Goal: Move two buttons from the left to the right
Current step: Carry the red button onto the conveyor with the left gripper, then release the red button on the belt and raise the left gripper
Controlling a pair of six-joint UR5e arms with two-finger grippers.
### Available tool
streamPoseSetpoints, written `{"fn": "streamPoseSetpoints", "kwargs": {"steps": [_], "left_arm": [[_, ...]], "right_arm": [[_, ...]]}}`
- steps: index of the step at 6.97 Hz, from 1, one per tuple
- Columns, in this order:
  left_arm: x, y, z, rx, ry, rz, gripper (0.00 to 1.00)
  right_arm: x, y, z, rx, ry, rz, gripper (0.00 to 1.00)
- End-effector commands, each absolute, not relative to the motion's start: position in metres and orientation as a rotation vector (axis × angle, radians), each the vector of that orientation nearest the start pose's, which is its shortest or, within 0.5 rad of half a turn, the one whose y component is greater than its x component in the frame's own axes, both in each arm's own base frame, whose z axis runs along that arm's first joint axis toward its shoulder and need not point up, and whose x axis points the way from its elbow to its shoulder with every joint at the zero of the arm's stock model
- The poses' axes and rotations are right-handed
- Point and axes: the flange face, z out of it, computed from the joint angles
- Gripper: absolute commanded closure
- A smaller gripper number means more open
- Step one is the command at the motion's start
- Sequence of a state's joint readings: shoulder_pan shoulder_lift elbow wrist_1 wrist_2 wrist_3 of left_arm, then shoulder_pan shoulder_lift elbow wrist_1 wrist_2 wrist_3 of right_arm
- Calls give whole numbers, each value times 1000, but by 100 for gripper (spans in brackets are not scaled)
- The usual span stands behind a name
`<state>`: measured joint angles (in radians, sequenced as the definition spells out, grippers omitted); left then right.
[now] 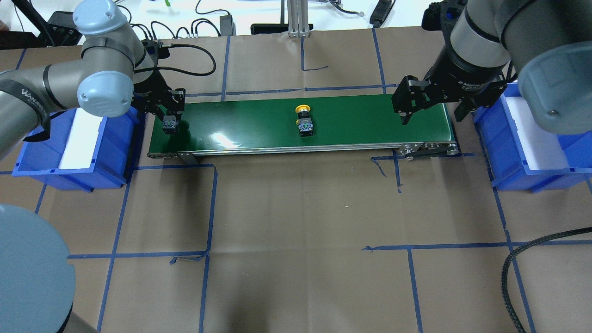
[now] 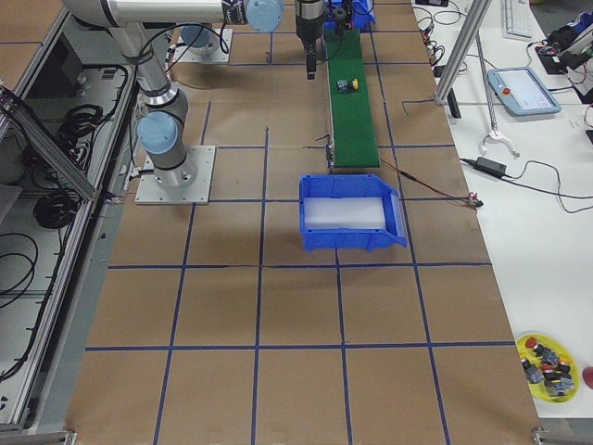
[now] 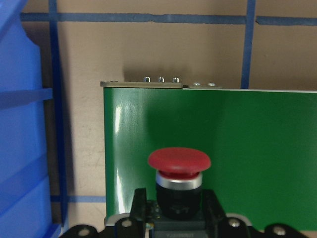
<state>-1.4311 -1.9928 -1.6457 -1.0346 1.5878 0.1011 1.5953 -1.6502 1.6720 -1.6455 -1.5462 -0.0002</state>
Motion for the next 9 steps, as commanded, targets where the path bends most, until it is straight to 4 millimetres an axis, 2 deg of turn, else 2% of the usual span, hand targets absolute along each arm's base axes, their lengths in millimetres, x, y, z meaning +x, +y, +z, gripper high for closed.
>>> {"fn": "streamPoseSetpoints", "kwargs": {"steps": [1,2,3,5,7,9], "left_arm": [[-44,-633,253,-63,3117,-78,86],[-45,-635,254,-63,3126,-84,30],[-44,-638,259,-67,3127,-99,3],[-44,-638,265,-68,3122,-115,0],[-43,-643,290,-68,3116,-128,0],[-49,-638,321,-58,3122,-74,0]], "right_arm": [[147,-460,483,-39,3115,-78,0],[147,-460,483,-39,3115,-81,0],[147,-460,484,-39,3117,-83,0],[146,-460,487,-39,3116,-90,0],[146,-461,488,-37,3115,-93,0],[147,-461,488,-39,3113,-97,0]]}}
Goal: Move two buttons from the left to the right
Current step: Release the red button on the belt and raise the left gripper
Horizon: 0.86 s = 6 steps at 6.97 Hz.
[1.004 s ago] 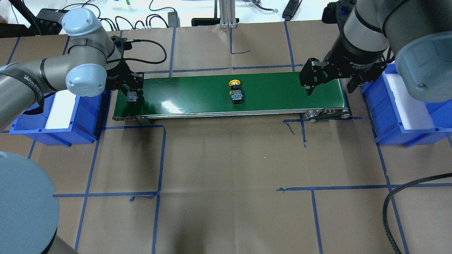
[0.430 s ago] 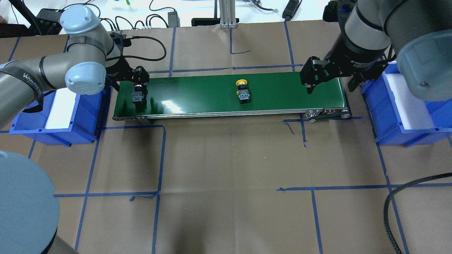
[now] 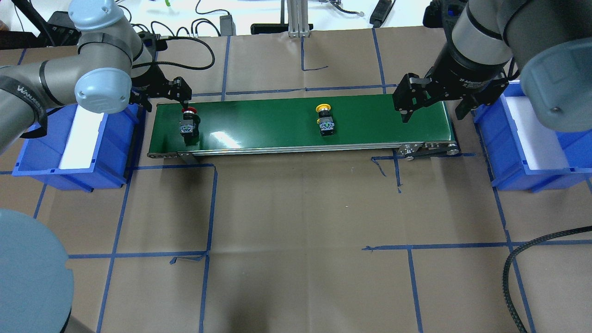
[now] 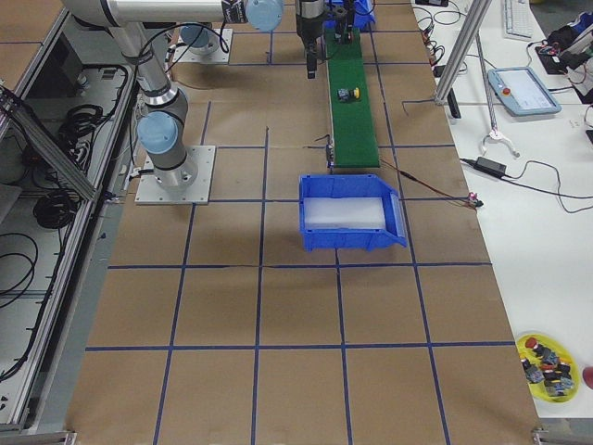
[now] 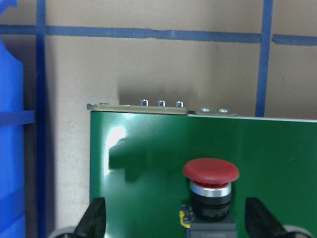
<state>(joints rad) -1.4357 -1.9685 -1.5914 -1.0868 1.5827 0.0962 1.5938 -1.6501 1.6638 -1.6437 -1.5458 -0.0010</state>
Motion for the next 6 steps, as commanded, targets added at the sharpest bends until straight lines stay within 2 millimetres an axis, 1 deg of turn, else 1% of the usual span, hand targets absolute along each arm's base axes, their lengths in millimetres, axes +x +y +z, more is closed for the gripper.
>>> {"fn": "streamPoseSetpoints", "kwargs": {"steps": [1,2,3,4,5,6], "left_arm": [[-57,-621,351,-41,3126,-41,0],[-74,-598,384,-3,3126,-5,0],[-87,-572,414,-19,3126,23,0],[-92,-557,433,-19,3126,23,0],[-93,-548,441,-16,3124,35,0],[-94,-546,443,-14,3124,33,0]], "right_arm": [[147,-461,486,-39,3112,-93,0],[147,-461,486,-40,3110,-97,0],[147,-461,485,-51,3112,-100,0],[147,-462,485,-54,3113,-105,0],[147,-465,481,-56,3112,-93,0],[148,-465,481,-59,3112,-93,0]]}}
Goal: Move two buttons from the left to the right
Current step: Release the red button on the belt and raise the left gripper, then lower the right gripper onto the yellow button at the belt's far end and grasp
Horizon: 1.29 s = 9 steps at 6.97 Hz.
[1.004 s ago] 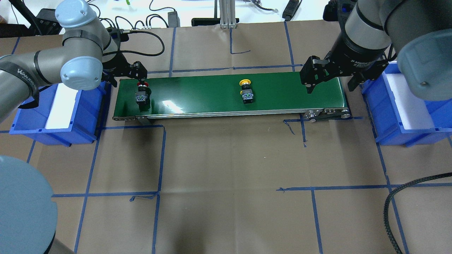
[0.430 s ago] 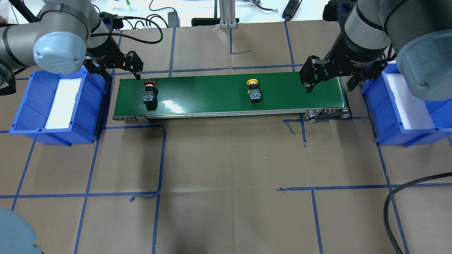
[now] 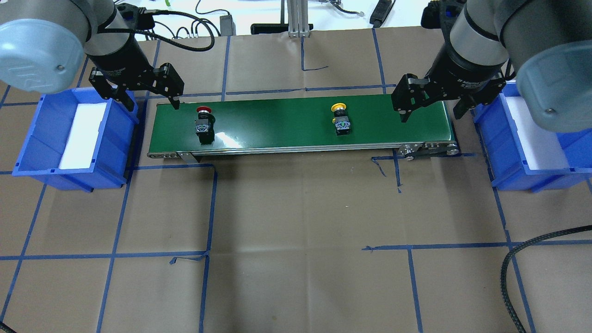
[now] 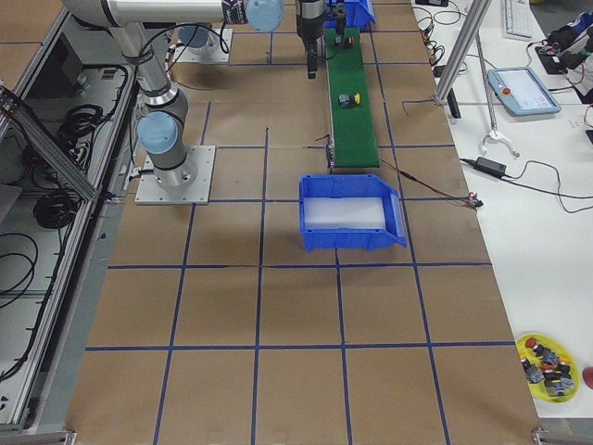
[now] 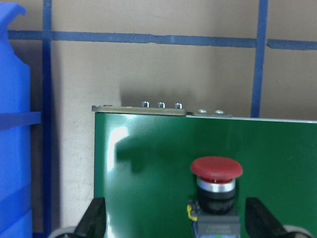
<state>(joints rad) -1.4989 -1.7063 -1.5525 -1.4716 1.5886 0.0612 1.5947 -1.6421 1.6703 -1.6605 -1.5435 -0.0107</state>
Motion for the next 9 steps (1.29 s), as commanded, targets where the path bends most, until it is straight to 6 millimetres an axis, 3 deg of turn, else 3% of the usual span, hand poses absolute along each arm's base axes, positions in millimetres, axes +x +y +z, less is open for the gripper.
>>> {"fn": "streamPoseSetpoints", "kwargs": {"steps": [1,2,6,7,9], "left_arm": [[-95,-545,444,-12,3124,28,0],[-96,-543,448,-9,3125,19,0],[-105,-539,447,24,3126,-6,0],[-105,-540,448,19,3126,-13,0],[-105,-540,448,19,3125,-25,0]], "right_arm": [[148,-474,473,-54,3110,-100,0],[148,-498,458,-52,3109,-121,0],[153,-556,400,-57,3085,-215,0],[154,-579,383,-50,3074,-306,0],[160,-595,349,-56,3041,-272,0]]}}
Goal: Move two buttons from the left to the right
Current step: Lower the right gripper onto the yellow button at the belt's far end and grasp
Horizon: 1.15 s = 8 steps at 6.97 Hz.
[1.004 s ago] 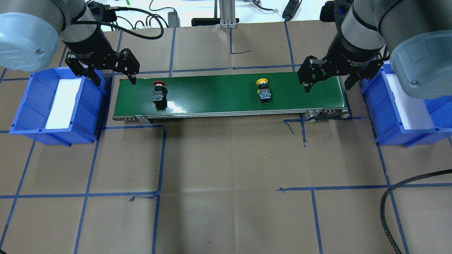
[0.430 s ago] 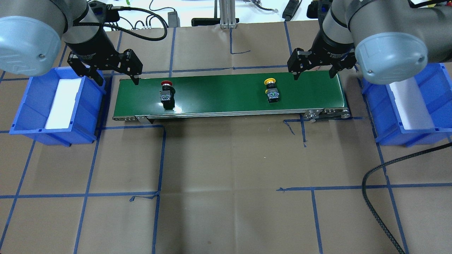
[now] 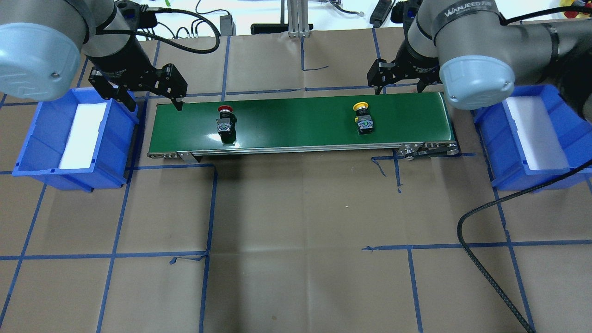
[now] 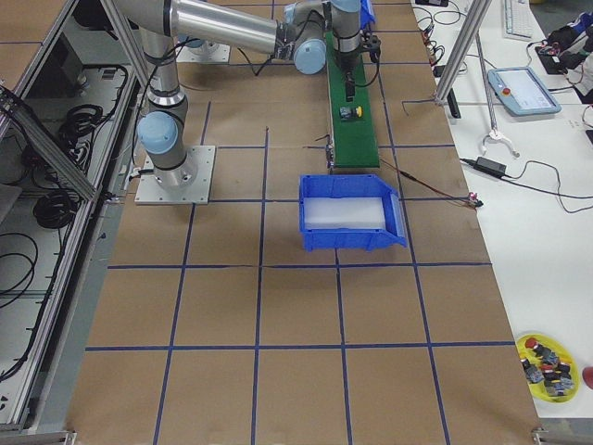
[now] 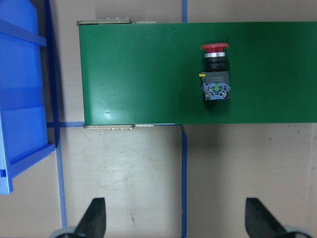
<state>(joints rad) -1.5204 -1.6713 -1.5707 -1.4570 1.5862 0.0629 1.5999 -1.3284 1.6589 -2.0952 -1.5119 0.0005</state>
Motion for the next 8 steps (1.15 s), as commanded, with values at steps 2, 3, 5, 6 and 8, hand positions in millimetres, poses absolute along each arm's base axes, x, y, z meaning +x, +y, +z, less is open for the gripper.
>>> {"fn": "streamPoseSetpoints", "kwargs": {"steps": [2,3,5,6,8], "left_arm": [[-105,-539,449,21,3127,-27,0],[-106,-540,449,21,3126,-32,0],[-105,-541,450,19,3126,-42,0],[-105,-542,450,19,3125,-56,0],[-105,-542,450,19,3127,-59,0]], "right_arm": [[161,-600,320,-53,3041,-187,0],[159,-608,299,-59,3058,-142,0],[159,-615,266,-61,3062,-63,0],[157,-616,256,-58,3084,-40,0],[153,-617,247,-62,3115,-14,39]]}}
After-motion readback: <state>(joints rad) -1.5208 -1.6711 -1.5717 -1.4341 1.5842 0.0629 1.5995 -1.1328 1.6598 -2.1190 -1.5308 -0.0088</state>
